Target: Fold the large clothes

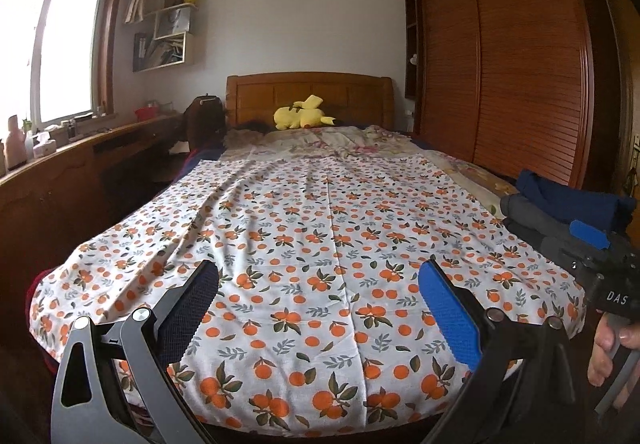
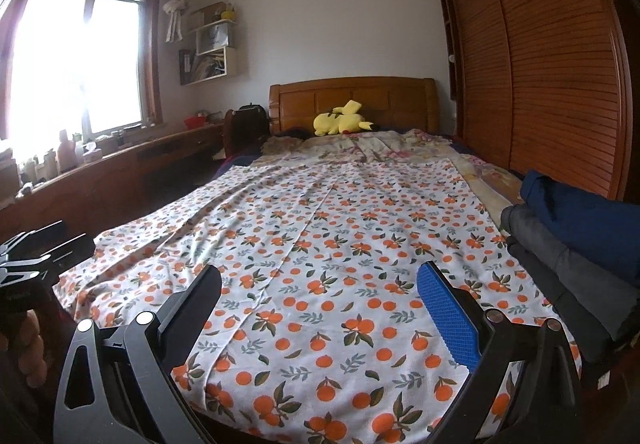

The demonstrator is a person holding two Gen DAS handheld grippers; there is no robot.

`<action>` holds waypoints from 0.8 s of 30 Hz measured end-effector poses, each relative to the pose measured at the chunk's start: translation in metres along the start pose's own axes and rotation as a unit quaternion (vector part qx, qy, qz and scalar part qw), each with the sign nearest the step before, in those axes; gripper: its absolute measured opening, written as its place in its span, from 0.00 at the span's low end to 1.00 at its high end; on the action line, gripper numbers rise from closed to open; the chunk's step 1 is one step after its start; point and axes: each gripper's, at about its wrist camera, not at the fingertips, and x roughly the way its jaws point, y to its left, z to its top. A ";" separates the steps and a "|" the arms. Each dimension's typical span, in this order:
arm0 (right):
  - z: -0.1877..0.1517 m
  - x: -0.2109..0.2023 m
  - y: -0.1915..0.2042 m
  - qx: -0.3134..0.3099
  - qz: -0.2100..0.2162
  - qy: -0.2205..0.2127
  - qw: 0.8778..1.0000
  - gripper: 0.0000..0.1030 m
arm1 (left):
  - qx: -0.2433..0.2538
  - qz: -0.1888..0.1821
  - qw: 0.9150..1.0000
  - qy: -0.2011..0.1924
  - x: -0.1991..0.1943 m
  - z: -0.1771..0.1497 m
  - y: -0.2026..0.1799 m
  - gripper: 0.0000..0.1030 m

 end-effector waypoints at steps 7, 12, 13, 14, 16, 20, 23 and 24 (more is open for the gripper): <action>-0.001 0.001 -0.001 0.003 -0.001 0.003 1.000 0.92 | -0.001 -0.006 1.000 0.002 0.002 0.000 0.000 0.98; -0.002 0.001 -0.002 0.004 -0.001 0.003 1.000 0.92 | -0.002 -0.008 1.000 0.002 0.003 -0.001 0.001 0.98; -0.002 0.001 -0.002 0.004 -0.002 0.003 1.000 0.92 | -0.002 -0.008 1.000 0.003 0.003 -0.001 0.001 0.98; -0.002 0.001 -0.002 0.004 -0.002 0.004 1.000 0.92 | -0.002 -0.008 1.000 0.003 0.004 -0.001 0.001 0.98; -0.002 0.001 -0.002 0.004 -0.003 0.003 1.000 0.92 | -0.003 -0.008 1.000 0.002 0.004 -0.001 0.000 0.98; -0.004 0.000 -0.003 0.005 -0.004 0.003 1.000 0.92 | -0.001 -0.008 1.000 0.002 0.004 -0.001 0.000 0.98; -0.004 0.000 -0.003 0.004 -0.003 0.003 1.000 0.92 | -0.002 -0.010 1.000 0.002 0.003 -0.001 0.000 0.98; -0.004 0.000 -0.003 0.004 -0.004 0.003 1.000 0.92 | -0.002 -0.011 1.000 0.002 0.003 -0.001 0.000 0.98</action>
